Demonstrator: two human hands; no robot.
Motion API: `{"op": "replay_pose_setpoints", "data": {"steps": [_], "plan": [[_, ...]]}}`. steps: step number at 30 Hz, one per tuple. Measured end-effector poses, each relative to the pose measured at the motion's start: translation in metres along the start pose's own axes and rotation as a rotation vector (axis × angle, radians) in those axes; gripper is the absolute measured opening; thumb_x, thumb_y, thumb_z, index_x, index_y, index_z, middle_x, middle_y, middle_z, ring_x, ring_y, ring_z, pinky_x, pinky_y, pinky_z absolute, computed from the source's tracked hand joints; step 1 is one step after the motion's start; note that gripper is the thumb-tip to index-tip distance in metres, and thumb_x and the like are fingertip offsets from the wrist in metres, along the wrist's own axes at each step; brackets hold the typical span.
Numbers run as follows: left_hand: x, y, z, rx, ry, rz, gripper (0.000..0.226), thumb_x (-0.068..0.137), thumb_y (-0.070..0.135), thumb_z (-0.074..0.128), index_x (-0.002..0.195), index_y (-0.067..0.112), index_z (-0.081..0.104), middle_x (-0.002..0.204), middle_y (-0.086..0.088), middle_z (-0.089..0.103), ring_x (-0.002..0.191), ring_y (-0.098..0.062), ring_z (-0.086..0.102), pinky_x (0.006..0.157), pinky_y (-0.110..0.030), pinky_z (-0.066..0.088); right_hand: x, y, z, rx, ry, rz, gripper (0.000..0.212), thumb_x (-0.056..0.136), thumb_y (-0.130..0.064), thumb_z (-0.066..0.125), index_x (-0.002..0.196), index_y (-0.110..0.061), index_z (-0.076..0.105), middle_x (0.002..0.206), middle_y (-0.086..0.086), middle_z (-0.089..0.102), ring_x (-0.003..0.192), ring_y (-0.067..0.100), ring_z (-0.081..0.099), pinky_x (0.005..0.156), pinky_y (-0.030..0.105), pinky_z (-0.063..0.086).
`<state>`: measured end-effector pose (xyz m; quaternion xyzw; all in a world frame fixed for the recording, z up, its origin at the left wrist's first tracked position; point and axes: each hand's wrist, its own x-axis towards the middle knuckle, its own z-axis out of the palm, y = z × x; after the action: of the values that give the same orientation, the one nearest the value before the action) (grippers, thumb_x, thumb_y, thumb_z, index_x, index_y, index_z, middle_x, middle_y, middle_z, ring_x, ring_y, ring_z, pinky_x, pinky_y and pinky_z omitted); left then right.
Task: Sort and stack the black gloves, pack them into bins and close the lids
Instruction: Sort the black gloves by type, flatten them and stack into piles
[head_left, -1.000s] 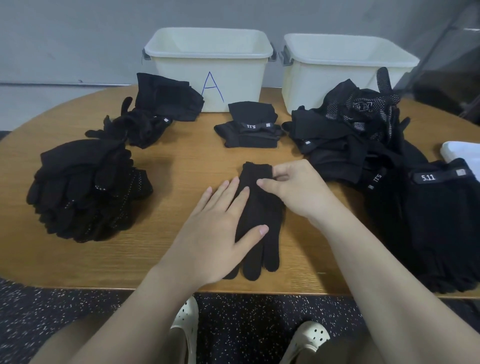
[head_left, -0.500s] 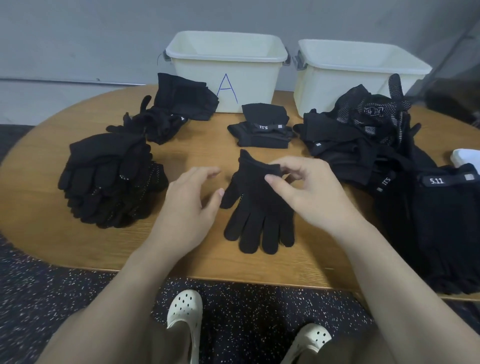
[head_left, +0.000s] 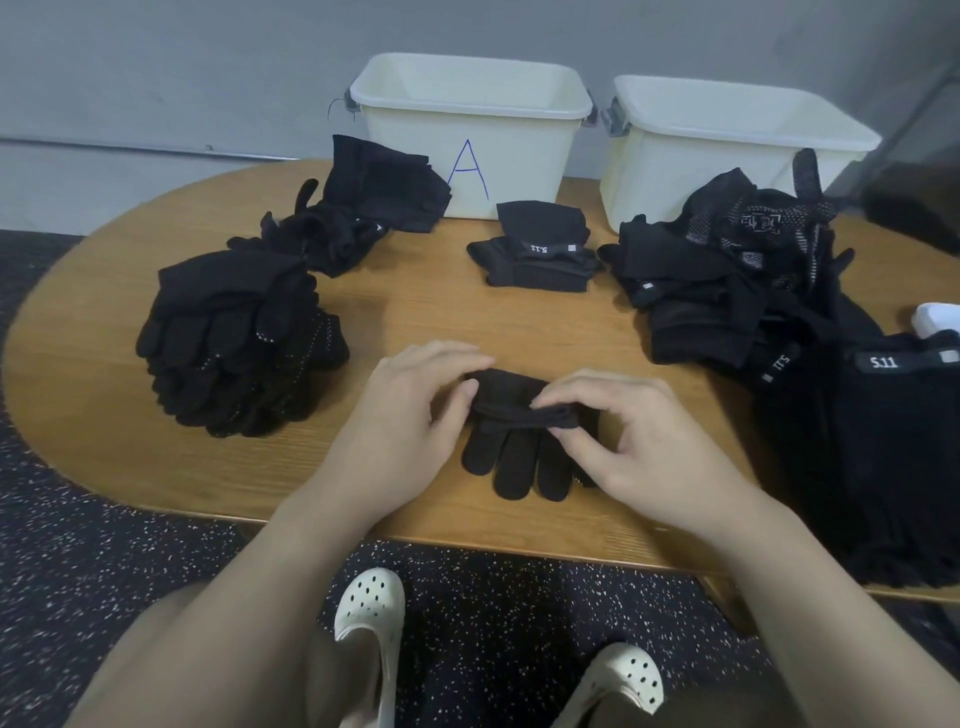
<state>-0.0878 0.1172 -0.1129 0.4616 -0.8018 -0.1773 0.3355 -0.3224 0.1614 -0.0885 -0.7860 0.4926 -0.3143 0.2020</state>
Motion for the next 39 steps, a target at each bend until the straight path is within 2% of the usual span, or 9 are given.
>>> {"op": "replay_pose_setpoints", "data": {"steps": [5,10,22,25,28,30,32,36,39], "plan": [[0.003,0.004,0.005,-0.029,-0.018,0.005,0.034,0.105,0.011,0.051,0.131,0.022,0.07,0.137,0.009,0.065,0.132,-0.005,0.053,0.116,-0.04,0.039,-0.003,0.004,0.004,-0.051,-0.025,-0.003,0.025,0.092,-0.004,0.069,0.11,-0.02,0.077,0.11,-0.017,0.072,0.105,0.003,0.067,0.094,0.032,0.053],[0.003,0.009,0.005,-0.04,-0.138,-0.006,0.043,0.104,0.037,0.04,0.139,0.028,0.064,0.148,0.013,0.057,0.145,0.003,0.038,0.124,-0.035,0.026,-0.006,0.008,0.001,-0.098,-0.041,0.014,0.026,0.091,-0.009,0.07,0.114,-0.021,0.076,0.116,-0.018,0.07,0.109,0.002,0.066,0.096,0.034,0.054],[0.002,0.005,0.01,0.172,-0.414,0.065,0.051,0.11,0.041,0.029,0.161,0.034,0.029,0.17,0.018,0.013,0.155,0.004,0.0,0.128,-0.028,-0.003,-0.019,-0.004,0.005,-0.337,-0.204,0.059,0.06,0.092,-0.07,0.046,0.137,-0.034,0.065,0.151,-0.016,0.051,0.142,0.003,0.042,0.12,0.041,0.037],[0.001,0.003,0.01,0.214,-0.442,0.083,0.053,0.111,0.041,0.023,0.163,0.033,0.02,0.17,0.017,0.006,0.155,0.003,-0.004,0.129,-0.03,-0.004,-0.026,-0.014,0.005,-0.396,-0.293,0.099,0.072,0.094,-0.076,0.033,0.152,-0.036,0.045,0.164,-0.016,0.027,0.152,-0.004,0.015,0.128,0.032,0.018],[0.002,0.001,0.01,0.231,-0.427,0.083,0.053,0.112,0.038,0.024,0.164,0.029,0.018,0.17,0.016,0.009,0.155,0.003,-0.001,0.129,-0.031,-0.001,-0.035,-0.03,0.007,-0.525,-0.461,0.147,0.085,0.092,-0.082,0.016,0.162,-0.037,-0.002,0.166,-0.016,-0.021,0.148,-0.006,-0.027,0.122,0.022,-0.015],[0.001,0.001,0.008,0.249,-0.417,0.076,0.054,0.112,0.039,0.023,0.164,0.027,0.019,0.17,0.015,0.012,0.155,0.002,0.001,0.129,-0.029,-0.003,-0.042,-0.038,0.008,-0.568,-0.552,0.173,0.092,0.087,-0.086,0.008,0.156,-0.035,-0.026,0.157,-0.017,-0.042,0.14,-0.006,-0.043,0.119,0.024,-0.026],[-0.003,0.002,0.006,0.291,-0.397,0.082,0.059,0.108,0.044,0.018,0.164,0.026,0.022,0.17,0.014,0.019,0.155,0.0,0.008,0.127,-0.026,-0.003,-0.046,-0.039,0.008,-0.566,-0.534,0.167,0.093,0.088,-0.089,0.009,0.158,-0.035,-0.023,0.16,-0.018,-0.037,0.142,-0.007,-0.039,0.121,0.028,-0.024],[-0.014,0.008,0.002,0.424,-0.301,0.079,0.066,0.102,0.05,0.018,0.157,0.02,0.04,0.155,0.01,0.044,0.142,-0.008,0.034,0.121,-0.035,0.019,-0.038,-0.033,0.009,-0.494,-0.25,0.183,0.082,0.096,-0.08,0.006,0.164,-0.033,0.013,0.168,-0.019,0.005,0.149,-0.013,-0.007,0.124,0.019,-0.011],[-0.012,0.01,0.003,0.444,-0.265,0.065,0.064,0.103,0.051,0.022,0.154,0.019,0.044,0.151,0.007,0.048,0.14,-0.012,0.038,0.12,-0.037,0.019,-0.023,-0.025,0.018,-0.445,-0.148,0.194,0.071,0.104,-0.063,0.01,0.165,-0.027,0.011,0.17,-0.014,0.004,0.153,-0.007,-0.005,0.125,0.02,-0.005]]}}
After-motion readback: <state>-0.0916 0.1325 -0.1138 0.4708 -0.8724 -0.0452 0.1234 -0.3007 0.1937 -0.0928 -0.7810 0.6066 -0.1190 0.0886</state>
